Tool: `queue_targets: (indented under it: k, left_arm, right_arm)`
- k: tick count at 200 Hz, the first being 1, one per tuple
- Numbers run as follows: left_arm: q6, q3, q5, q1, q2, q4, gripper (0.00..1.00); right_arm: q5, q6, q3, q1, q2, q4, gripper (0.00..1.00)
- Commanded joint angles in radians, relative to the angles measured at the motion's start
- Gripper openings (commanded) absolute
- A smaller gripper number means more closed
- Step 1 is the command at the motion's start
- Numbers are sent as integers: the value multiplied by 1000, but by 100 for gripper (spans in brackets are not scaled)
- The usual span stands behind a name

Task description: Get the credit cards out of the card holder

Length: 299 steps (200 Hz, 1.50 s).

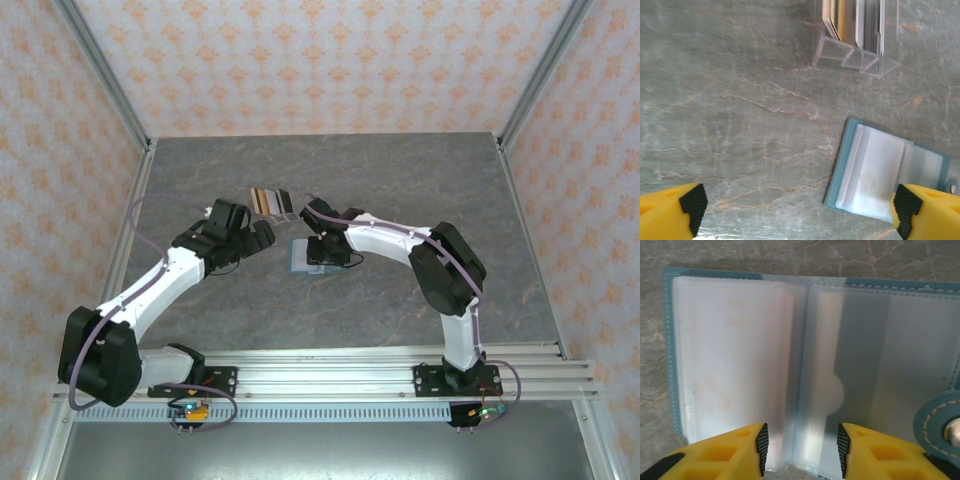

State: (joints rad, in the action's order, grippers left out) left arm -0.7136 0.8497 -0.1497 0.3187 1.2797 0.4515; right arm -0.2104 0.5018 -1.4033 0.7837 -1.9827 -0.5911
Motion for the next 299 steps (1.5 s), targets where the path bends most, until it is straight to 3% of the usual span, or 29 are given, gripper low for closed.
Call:
queue_targets:
  k: [1,31,84,147,299]
  left_arm:
    - [-16,-4,-127,-5,45,-73,94]
    - [-34,1,-207,1,101,-129,87]
    - [-47,41,-289,57,223,-186,58]
    - [-62,127,-303,130,376,-218,44]
    - [-66,174,-396,138,494,-314,43]
  right_arm:
    - [75,3,-26,-3,-27,-70,40]
    - [78,7,-8,-4,-42,-62,37]
    - [44,12,42,-20,-38,-13,35]
    - [9,16,73,-31,-24,26,35]
    - [-44,18,120,-52,27,88,33]
